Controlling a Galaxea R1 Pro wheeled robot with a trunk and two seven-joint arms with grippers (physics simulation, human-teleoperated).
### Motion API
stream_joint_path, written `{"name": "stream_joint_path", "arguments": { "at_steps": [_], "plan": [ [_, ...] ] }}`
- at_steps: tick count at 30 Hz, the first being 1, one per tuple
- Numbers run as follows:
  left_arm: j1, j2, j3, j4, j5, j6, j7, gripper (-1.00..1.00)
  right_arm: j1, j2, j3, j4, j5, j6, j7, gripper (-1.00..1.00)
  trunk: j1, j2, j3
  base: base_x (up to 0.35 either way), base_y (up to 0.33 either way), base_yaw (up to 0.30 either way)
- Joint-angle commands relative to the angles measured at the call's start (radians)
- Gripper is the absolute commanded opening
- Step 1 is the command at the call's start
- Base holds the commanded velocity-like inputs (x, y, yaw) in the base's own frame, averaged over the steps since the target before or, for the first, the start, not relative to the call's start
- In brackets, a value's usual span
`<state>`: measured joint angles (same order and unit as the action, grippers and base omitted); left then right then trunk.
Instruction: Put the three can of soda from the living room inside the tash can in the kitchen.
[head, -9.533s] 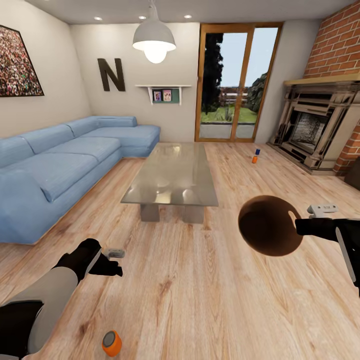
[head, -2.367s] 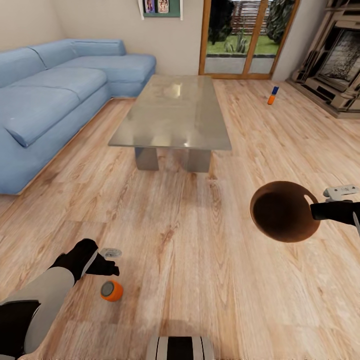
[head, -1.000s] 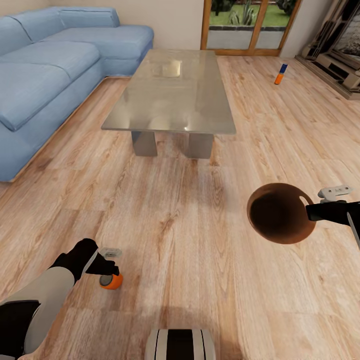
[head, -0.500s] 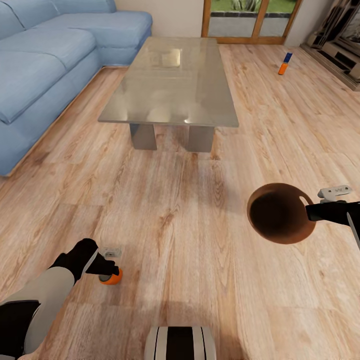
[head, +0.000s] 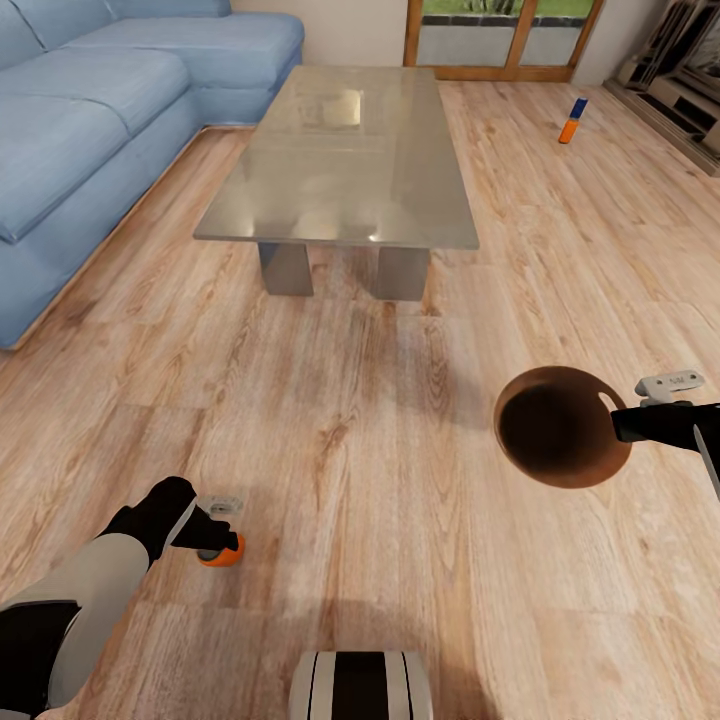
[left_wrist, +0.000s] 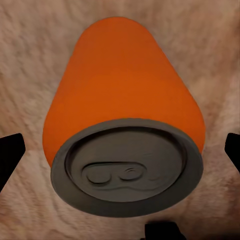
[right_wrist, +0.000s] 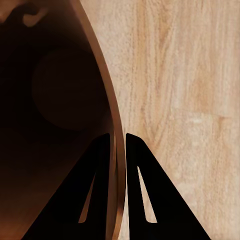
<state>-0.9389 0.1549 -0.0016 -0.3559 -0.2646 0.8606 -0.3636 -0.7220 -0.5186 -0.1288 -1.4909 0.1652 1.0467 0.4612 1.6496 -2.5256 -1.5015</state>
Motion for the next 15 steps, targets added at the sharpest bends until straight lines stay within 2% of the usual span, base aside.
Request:
{"name": "stream_joint_path", "arguments": {
  "at_steps": [1, 11, 15],
  "plan": [
    [0.0, 0.0, 0.0, 0.0, 0.0, 0.0, 0.0, -1.0, -0.001, 0.0, 0.0, 0.0, -0.005, 0.0, 0.004, -1.0, 0.0, 0.0, 0.0, 0.0, 0.0, 0.0],
    [0.0, 0.0, 0.0, 0.0, 0.0, 0.0, 0.0, -1.0, -0.001, 0.0, 0.0, 0.0, -0.005, 0.0, 0.004, -1.0, 0.0, 0.0, 0.0, 0.0, 0.0, 0.0],
    [0.0, 0.0, -0.001, 0.001, -0.001, 0.0, 0.0, -1.0, -0.001, 0.0, 0.0, 0.0, -0.006, 0.0, 0.004, -1.0, -0.002, 0.001, 0.016, 0.0, 0.0, 0.0]
  ]
}}
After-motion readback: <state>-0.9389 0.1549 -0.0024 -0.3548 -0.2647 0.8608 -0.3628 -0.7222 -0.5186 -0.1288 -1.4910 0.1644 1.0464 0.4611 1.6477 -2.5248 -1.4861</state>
